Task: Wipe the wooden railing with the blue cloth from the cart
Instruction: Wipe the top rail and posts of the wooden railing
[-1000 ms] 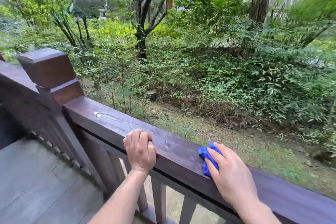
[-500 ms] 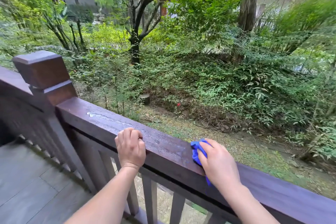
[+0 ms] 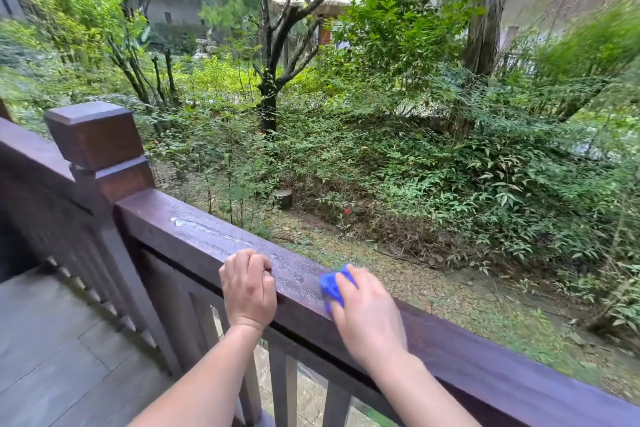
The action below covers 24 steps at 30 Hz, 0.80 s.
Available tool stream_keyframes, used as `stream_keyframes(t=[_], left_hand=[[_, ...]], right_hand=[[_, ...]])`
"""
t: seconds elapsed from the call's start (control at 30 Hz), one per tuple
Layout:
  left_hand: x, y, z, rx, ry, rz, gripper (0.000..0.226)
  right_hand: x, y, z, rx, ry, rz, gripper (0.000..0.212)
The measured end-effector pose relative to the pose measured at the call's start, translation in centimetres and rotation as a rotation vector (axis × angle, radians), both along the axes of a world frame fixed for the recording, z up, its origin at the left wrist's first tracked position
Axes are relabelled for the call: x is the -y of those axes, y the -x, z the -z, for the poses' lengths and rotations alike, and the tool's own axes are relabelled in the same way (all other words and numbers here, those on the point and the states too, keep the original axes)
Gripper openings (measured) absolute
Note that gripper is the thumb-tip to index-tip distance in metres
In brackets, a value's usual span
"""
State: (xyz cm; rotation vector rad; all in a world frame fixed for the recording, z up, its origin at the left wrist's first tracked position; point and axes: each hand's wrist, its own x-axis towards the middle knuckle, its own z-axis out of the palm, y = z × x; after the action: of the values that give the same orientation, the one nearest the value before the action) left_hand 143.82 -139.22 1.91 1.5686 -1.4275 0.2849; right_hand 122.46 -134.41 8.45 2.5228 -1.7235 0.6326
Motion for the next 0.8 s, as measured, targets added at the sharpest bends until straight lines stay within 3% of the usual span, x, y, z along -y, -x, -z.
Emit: stream_keyframes(t=[0.1,0.27,0.43,0.67,0.8], left_hand=[[-0.2,-0.1,0.1,0.008,0.006,-0.003,0.015],[-0.2,0.2,-0.4,0.008,0.006,-0.01,0.018],[-0.1,-0.1,-0.1,-0.001,0.005,-0.002,0.017],[-0.1,0.0,-0.2,0.001,-0.009,-0.001,0.018],[0.1,-0.3,0.0,-0.005,-0.024,-0.012,0.021]], right_hand=[[-0.4,0.8,0.5,-0.03,0.022,-0.136,0.04],[2.4,-0.3,-0.8,0.029,-0.053,0.154,0.034],[-1.7,0.2,1.3,-0.053,-0.005,-0.216,0.046],[2.7,-4.4,-0.4,0.055,-0.041,-0.003,0.041],[1.4,-5.6,0.4,-0.01,-0.027,-0.242,0.042]])
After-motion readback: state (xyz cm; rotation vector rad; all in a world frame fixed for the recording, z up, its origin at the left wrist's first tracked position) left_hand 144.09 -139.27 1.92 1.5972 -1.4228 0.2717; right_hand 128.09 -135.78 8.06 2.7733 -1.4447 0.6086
